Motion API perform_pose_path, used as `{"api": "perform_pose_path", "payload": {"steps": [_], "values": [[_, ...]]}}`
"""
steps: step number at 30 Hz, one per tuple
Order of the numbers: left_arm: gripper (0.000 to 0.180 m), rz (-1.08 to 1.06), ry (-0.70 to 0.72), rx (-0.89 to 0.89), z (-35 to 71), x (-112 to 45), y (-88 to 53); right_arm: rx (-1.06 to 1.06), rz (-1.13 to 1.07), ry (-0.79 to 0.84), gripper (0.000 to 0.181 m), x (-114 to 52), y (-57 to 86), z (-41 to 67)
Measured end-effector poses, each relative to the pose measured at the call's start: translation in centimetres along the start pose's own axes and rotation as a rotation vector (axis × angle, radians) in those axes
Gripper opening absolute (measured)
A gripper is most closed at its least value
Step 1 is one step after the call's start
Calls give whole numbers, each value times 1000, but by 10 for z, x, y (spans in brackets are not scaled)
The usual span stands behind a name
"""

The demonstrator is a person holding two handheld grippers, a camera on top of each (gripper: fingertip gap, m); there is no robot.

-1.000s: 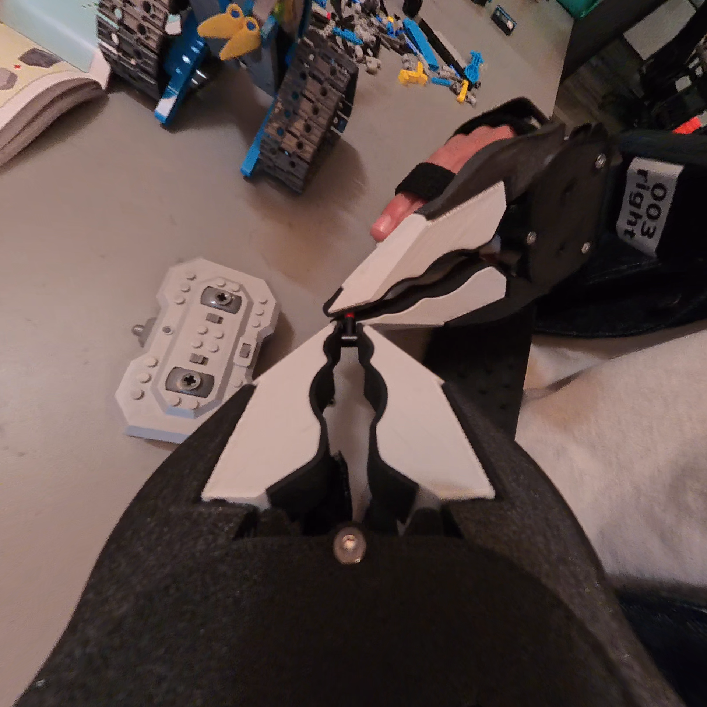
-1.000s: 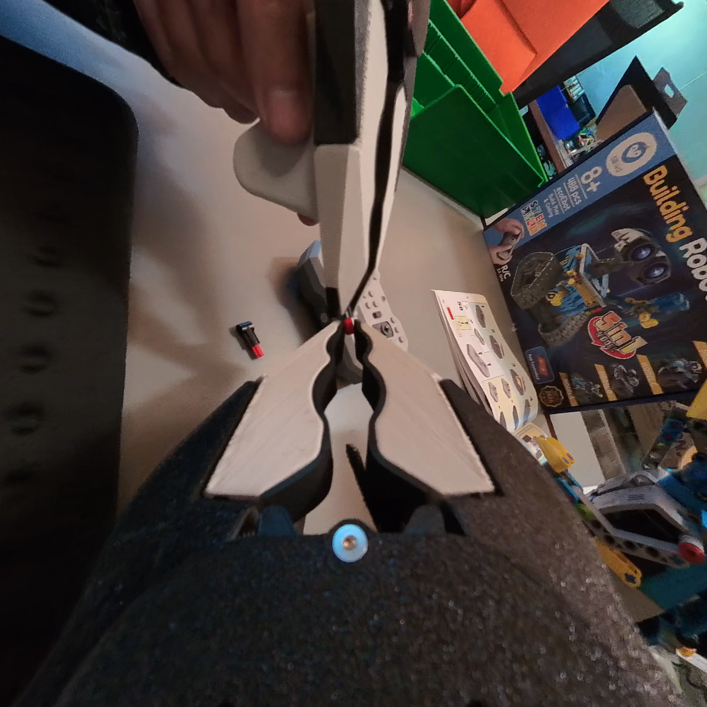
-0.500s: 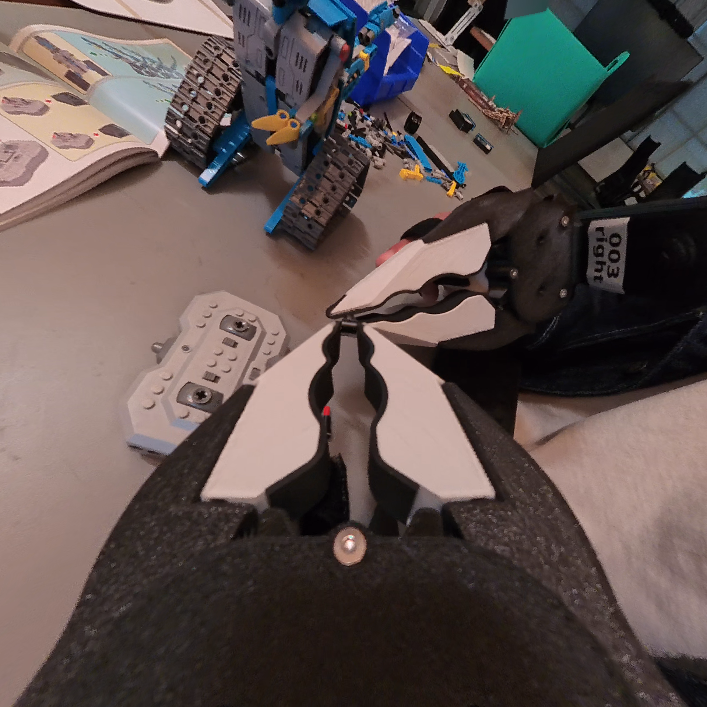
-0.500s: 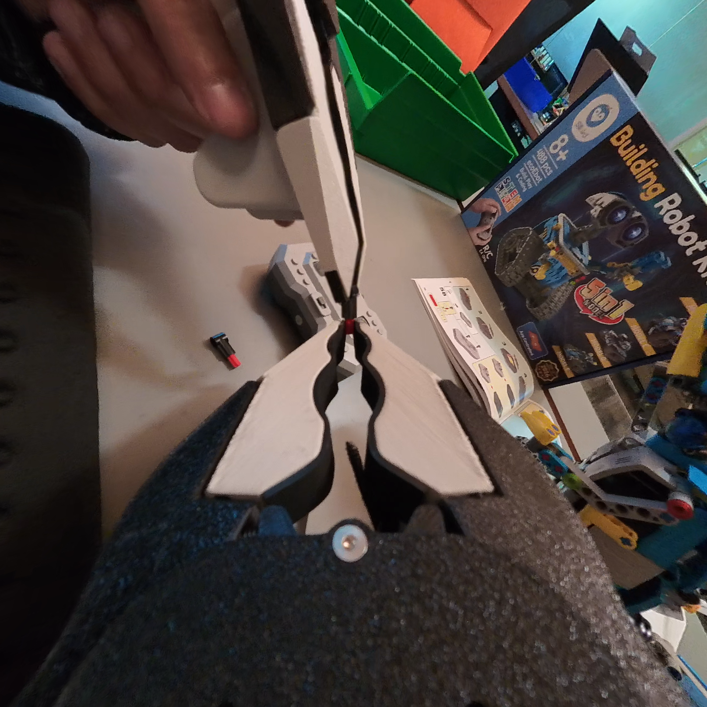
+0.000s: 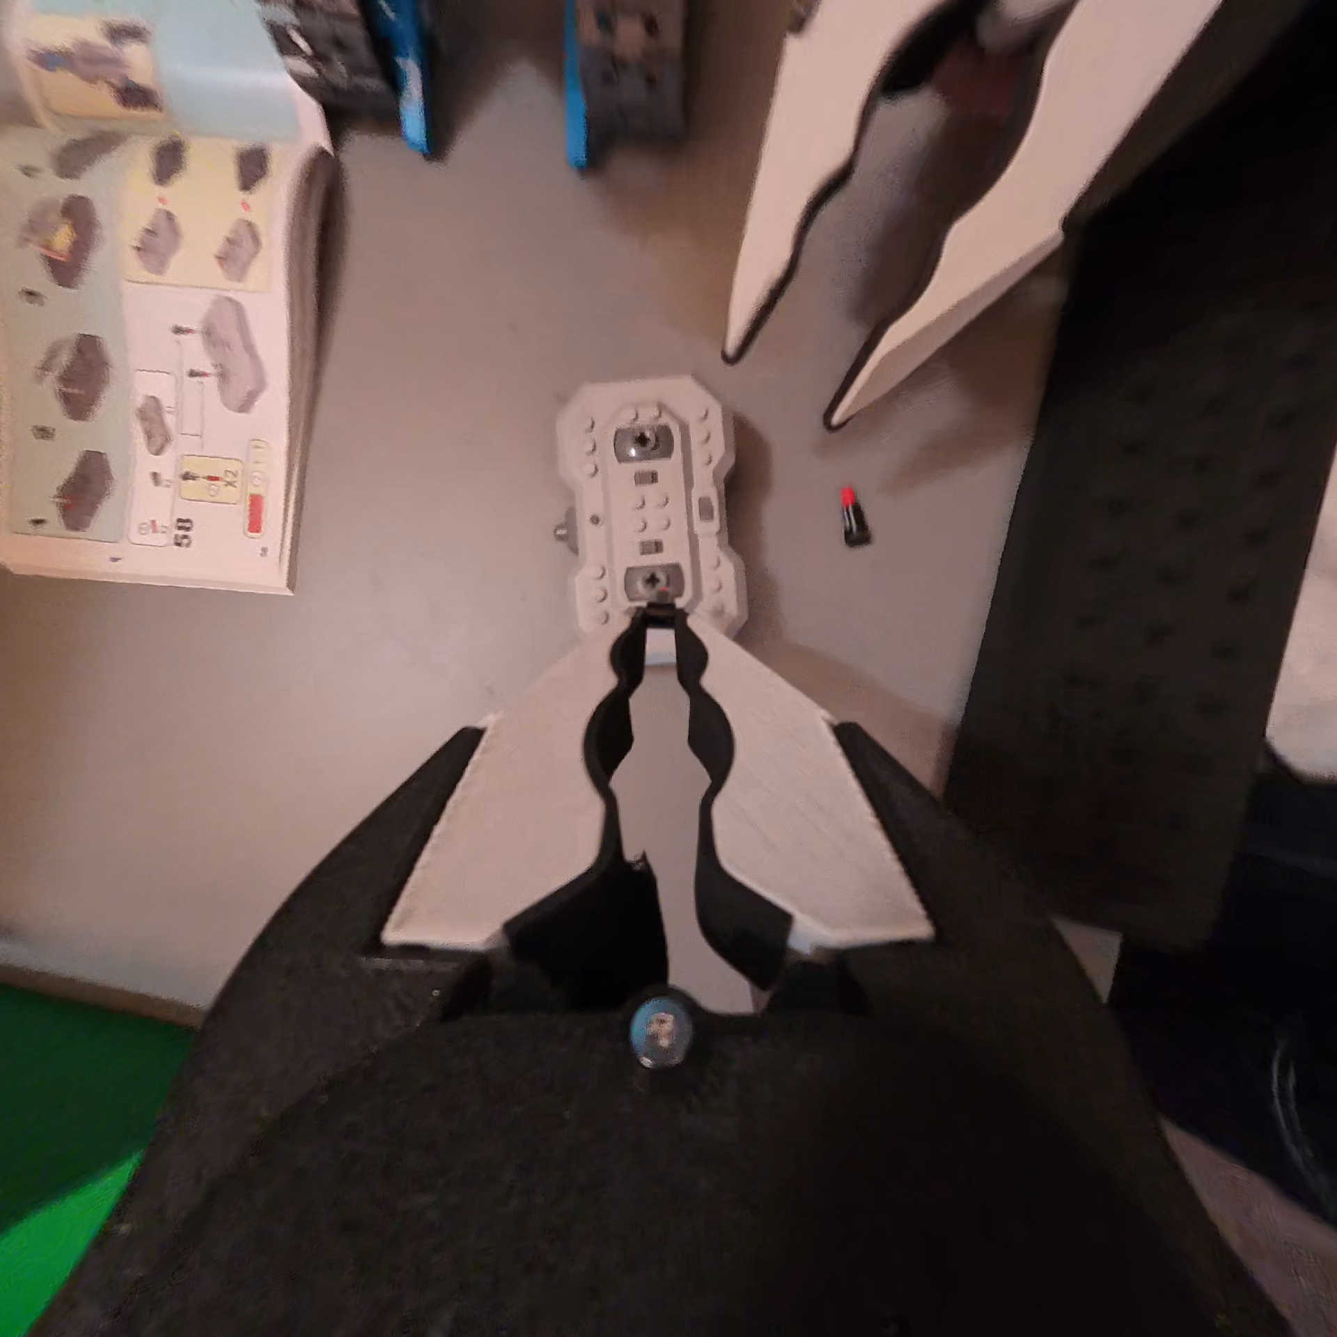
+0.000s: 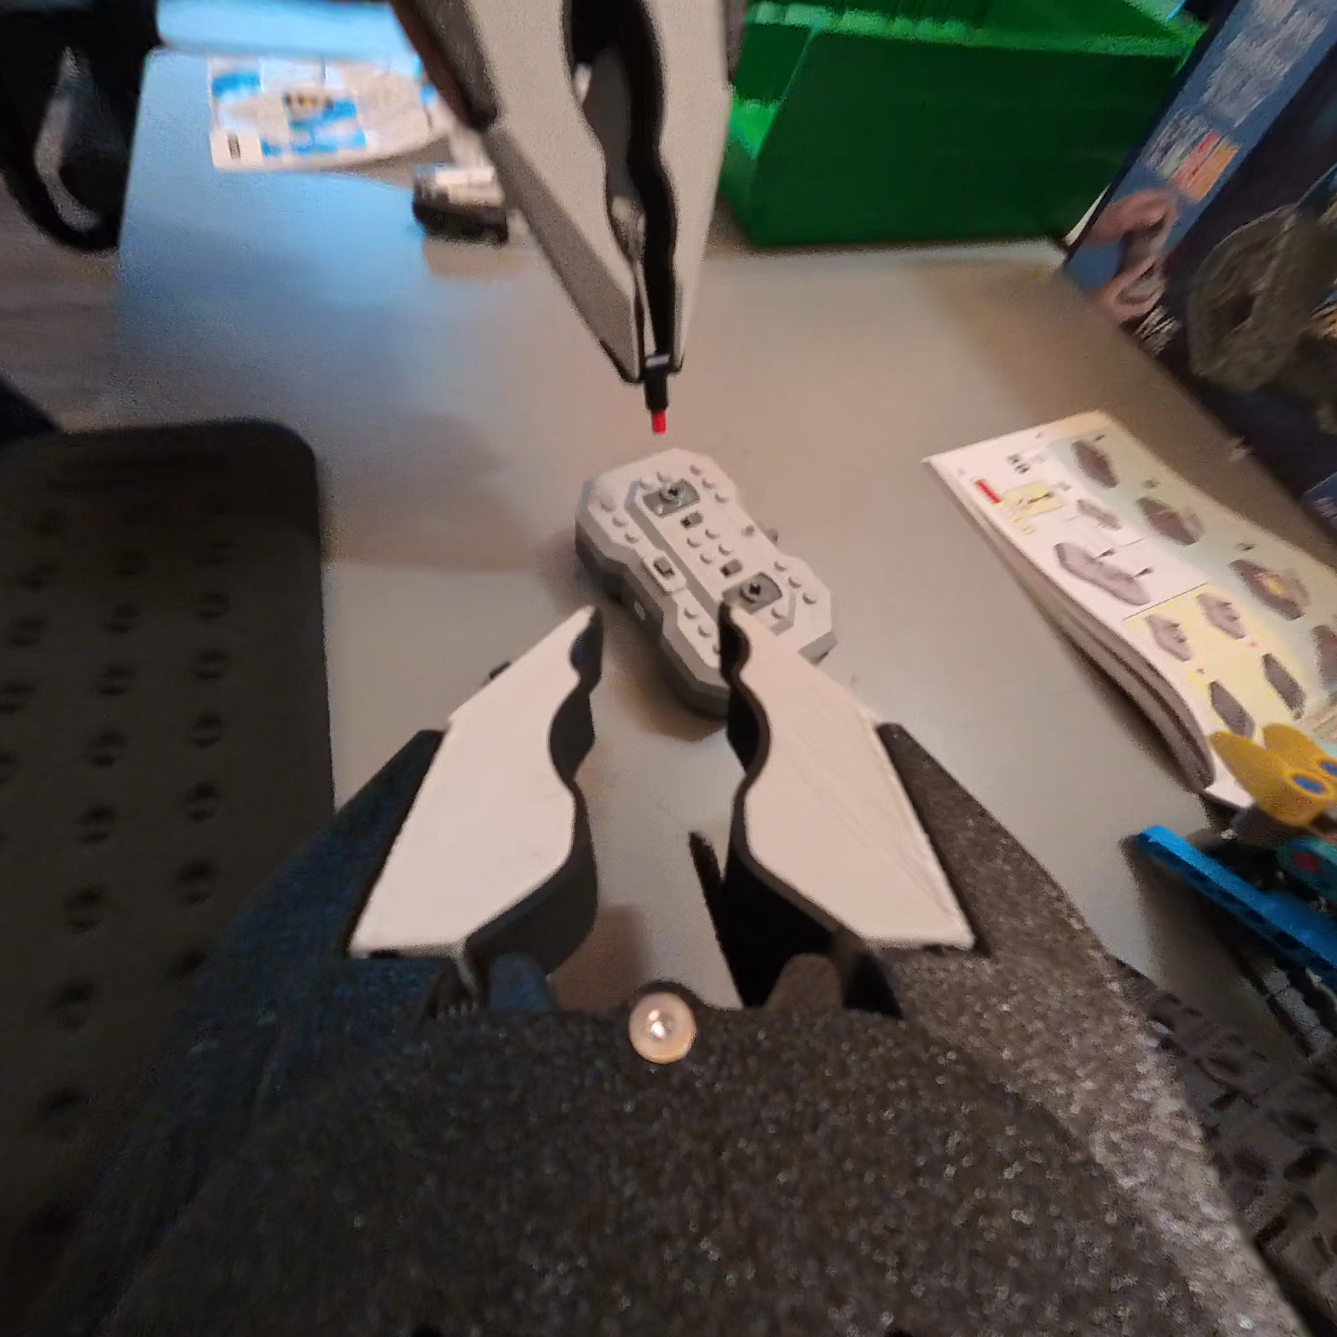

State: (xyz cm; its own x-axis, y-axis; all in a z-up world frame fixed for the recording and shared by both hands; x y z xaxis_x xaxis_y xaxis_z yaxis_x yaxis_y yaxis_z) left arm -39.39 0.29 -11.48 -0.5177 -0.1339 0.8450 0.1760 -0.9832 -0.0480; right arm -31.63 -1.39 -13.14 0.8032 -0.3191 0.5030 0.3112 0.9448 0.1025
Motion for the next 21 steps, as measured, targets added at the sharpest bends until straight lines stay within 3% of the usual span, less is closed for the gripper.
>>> {"api": "perform_pose_path", "payload": {"steps": [2, 4, 7, 9, 11, 15, 21], "values": [[5, -89, -79, -26, 1, -5, -5, 38, 17, -71, 49, -4, 7, -4], [6, -152, -150, -47, 2, -9, -7, 102, 48, -18, 45, -5, 10, 11], [6, -195, -232, -66, 4, -15, -6, 113, 176, 10, 55, -19, 7, 24], [5, -204, -274, -75, 5, -18, -2, 105, 241, 17, 48, -30, 6, 27], [6, -155, -342, -91, 1, -20, -6, 105, 270, 6, 30, -42, 7, 24], [6, -132, -357, -74, 3, -23, -5, 123, 269, -25, 30, -59, 4, 20], [6, -131, -359, -70, 2, -23, -3, 170, 251, -39, 11, -66, 3, 16]]}}
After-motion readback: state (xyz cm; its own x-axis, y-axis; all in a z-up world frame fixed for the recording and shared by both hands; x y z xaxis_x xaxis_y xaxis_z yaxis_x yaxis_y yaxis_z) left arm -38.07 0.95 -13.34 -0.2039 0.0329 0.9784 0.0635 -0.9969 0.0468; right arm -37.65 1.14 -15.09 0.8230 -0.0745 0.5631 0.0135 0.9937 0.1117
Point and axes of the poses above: each gripper's, where its closed fingertips meet, x back along the fingers, z out of its top, y = z × x across the jaws, the point moved 1 cm from there along x, back along the fingers, and after that the axes turned 2 degrees about -x, right-handed, at the moved point
